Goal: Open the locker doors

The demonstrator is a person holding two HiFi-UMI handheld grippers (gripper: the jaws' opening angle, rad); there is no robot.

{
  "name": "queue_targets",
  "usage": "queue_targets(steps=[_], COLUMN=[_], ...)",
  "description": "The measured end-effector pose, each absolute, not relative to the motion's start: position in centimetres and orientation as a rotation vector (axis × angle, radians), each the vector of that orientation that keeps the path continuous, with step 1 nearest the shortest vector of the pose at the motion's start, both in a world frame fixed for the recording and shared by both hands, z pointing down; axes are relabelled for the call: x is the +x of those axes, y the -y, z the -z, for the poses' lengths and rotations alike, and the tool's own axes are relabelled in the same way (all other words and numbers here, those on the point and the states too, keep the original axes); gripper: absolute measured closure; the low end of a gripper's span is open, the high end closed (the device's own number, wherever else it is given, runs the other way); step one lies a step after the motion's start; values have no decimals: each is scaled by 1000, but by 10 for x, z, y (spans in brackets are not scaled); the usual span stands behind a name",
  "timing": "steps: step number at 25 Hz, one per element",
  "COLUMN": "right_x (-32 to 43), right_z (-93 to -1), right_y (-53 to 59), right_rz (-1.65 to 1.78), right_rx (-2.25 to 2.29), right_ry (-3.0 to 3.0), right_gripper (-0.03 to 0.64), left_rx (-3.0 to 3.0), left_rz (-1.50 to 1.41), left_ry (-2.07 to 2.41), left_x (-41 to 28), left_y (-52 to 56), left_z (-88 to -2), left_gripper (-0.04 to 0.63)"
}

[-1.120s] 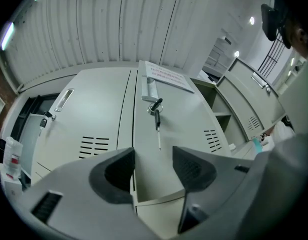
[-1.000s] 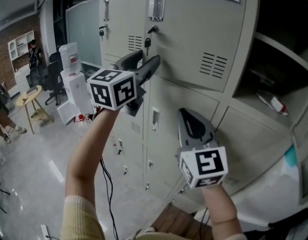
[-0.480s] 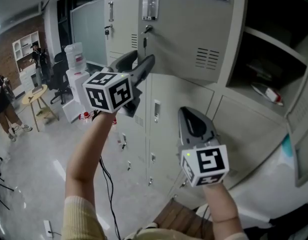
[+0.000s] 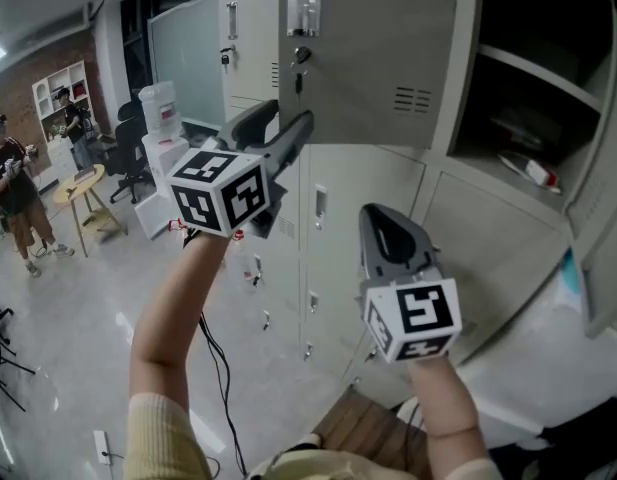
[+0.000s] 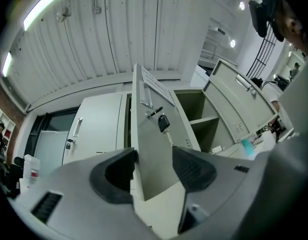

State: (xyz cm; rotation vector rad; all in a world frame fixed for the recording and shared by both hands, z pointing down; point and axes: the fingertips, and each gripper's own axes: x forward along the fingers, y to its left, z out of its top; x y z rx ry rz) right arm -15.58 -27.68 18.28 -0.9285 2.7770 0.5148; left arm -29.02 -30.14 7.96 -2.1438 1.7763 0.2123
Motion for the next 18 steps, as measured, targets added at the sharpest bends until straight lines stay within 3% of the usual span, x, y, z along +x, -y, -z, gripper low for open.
queue_targets(steps=[18], right_x=[-116], right_z=[-193], right_y=[249], right_rz=[-427], right_rx=[-964], right_ry=[-2763], right_gripper=[614], left_rx=[-2108], left_rz=[-234], left_ry=[-1705], left_x=[-232], left_y=[240], left_z=[-83], left_gripper=[374])
